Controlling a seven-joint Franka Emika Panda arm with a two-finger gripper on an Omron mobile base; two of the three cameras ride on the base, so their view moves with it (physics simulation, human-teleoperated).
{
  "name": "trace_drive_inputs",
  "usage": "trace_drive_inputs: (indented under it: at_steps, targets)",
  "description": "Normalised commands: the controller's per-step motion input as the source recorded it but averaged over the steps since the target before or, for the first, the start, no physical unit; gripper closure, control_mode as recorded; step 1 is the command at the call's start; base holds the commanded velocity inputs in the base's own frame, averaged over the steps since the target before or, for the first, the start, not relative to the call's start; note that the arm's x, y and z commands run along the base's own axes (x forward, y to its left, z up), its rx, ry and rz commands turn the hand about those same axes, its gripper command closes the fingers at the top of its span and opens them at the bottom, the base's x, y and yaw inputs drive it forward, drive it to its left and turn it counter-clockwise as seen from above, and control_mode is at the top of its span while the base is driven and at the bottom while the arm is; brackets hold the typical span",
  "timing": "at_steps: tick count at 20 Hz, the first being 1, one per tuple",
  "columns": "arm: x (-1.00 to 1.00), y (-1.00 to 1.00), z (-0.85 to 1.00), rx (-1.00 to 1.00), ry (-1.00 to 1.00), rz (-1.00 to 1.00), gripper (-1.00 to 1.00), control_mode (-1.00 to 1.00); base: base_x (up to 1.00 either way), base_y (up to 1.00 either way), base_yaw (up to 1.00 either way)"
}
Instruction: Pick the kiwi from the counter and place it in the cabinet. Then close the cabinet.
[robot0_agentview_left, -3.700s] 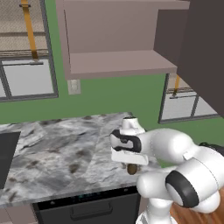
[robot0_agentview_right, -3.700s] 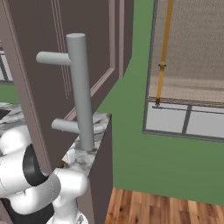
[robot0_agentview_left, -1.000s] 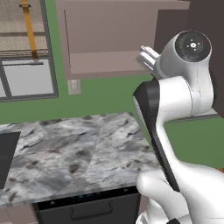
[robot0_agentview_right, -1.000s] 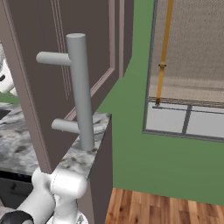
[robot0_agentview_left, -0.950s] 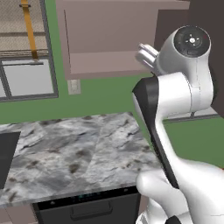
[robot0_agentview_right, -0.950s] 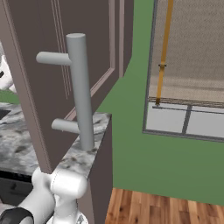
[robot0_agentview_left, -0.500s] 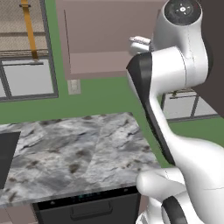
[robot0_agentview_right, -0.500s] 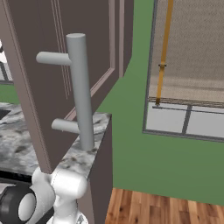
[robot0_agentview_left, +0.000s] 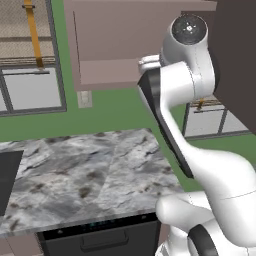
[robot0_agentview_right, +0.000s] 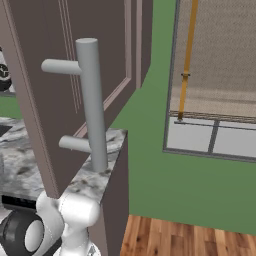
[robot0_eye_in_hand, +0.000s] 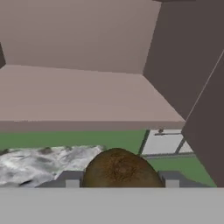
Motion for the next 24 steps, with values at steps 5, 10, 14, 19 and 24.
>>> trace_drive_inputs:
  at_steps: [5, 10, 14, 19, 24]
  targets:
    - [0.9, -0.09, -0.02, -0.03, 0.0, 0.18, 1.0, -1.0, 0.0, 0.0, 0.0]
    - [0.93, -0.02, 0.0, 0.0, 0.02, 0.07, 1.0, -1.0, 0.0, 0.0, 0.0]
    - [0.88, 0.0, 0.0, -0.01, 0.09, 0.0, 1.0, -1.0, 0.0, 0.0, 0.0]
    - [0.75, 0.05, -0.03, -0.06, 0.05, 0.0, 1.0, -1.0, 0.0, 0.0, 0.0]
    - [0.62, 0.11, -0.2, -0.12, 0.02, 0.0, 1.0, -1.0, 0.0, 0.0, 0.0]
